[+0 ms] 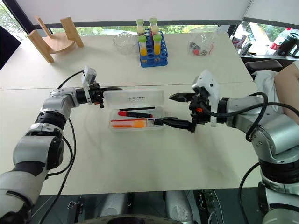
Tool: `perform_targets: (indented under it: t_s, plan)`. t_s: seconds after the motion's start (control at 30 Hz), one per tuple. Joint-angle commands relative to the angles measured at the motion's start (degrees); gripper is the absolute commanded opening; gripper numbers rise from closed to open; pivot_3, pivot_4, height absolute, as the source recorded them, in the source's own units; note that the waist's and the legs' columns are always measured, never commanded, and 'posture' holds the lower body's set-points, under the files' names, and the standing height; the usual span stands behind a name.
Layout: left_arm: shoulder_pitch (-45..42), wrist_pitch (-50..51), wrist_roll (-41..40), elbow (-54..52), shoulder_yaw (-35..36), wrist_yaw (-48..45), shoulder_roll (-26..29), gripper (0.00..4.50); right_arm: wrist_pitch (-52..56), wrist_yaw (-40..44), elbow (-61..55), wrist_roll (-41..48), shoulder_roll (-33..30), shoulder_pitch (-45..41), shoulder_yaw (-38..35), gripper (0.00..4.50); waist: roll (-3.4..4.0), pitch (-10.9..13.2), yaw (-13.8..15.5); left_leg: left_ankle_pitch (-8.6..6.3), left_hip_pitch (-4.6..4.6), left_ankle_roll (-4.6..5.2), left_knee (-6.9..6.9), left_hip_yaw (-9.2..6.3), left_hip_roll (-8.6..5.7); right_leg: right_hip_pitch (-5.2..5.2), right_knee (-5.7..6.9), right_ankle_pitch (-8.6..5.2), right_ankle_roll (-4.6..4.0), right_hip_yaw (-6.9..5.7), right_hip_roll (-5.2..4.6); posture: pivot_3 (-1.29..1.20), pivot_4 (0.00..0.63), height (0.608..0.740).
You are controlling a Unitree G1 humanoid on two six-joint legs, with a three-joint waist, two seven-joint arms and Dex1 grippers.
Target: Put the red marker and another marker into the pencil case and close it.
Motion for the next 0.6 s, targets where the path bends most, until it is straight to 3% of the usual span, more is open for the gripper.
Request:
perform_targets:
  t_s: [0.03, 0.17, 0.3, 0.43, 0.5, 0.6]
  plan:
    - [6.07, 4.21, -0.06, -11.15, -3.34, -6.49, 1.37, 0.05, -0.44, -0.84, -2.13, 1.51, -1.44, 0.16, -2.15, 4.5, 0.01, -0.01, -0.14, 0.0, 0.01, 0.0, 0.0, 0.0, 0.01, 0.01, 0.0, 0.0, 0.0, 0.01, -0.01, 0.0, 0.15, 0.74]
    - [13.23, 4.73, 2.72, -21.22, -7.54, -4.96, 1.38, 0.05, -0.92, -1.32, -1.9, 1.84, -1.94, 0.45, -1.63, 4.5, 0.01, -0.01, 0.13, 0.02, 0.01, -0.03, 0.05, -0.06, 0.02, 0.03, 0.04, 0.0, 0.0, 0.0, -0.01, 0.0, 0.15, 0.74]
    - [17.38, -0.65, 9.83, -22.68, -11.95, 3.88, 0.5, 0.05, -1.12, -1.72, -1.85, 2.02, -2.2, 0.44, -1.08, 4.5, 0.12, -0.11, 0.74, 0.02, 0.18, -0.03, 0.17, -0.09, 0.01, 0.29, 0.08, 0.02, 0.02, -0.02, -0.03, 0.0, 0.15, 0.74]
    - [20.73, -1.5, 15.26, -22.39, -17.11, 6.4, 2.28, 0.05, -1.29, -2.22, -1.87, 1.94, -2.23, 0.54, -0.42, 4.5, 0.24, -0.41, 0.72, 0.0, 1.28, -0.01, 0.02, -0.08, -0.03, 1.46, -0.14, 0.01, 0.04, -0.02, -0.07, 0.0, 0.15, 0.74]
    - [21.99, -2.2, 13.93, -23.59, -15.87, 6.79, 3.23, 0.05, -1.8, -2.51, -1.58, 1.5, -1.97, 0.29, 0.29, 4.5, 0.38, -0.84, 0.47, -0.03, 2.04, 0.02, -0.11, -0.03, -0.02, 2.2, -0.3, -0.05, 0.08, 0.0, -0.07, 0.0, 0.15, 0.74]
    - [23.71, 6.33, 5.13, -32.83, -8.85, 6.02, 5.41, 0.05, -2.56, -2.56, -0.75, 1.13, -1.73, -0.18, 1.03, 4.5, 0.48, -1.11, -0.58, -0.04, 2.21, 0.03, -0.2, -0.01, 0.07, 2.29, -0.33, -0.13, 0.0, 0.08, 0.02, 0.0, 0.15, 0.74]
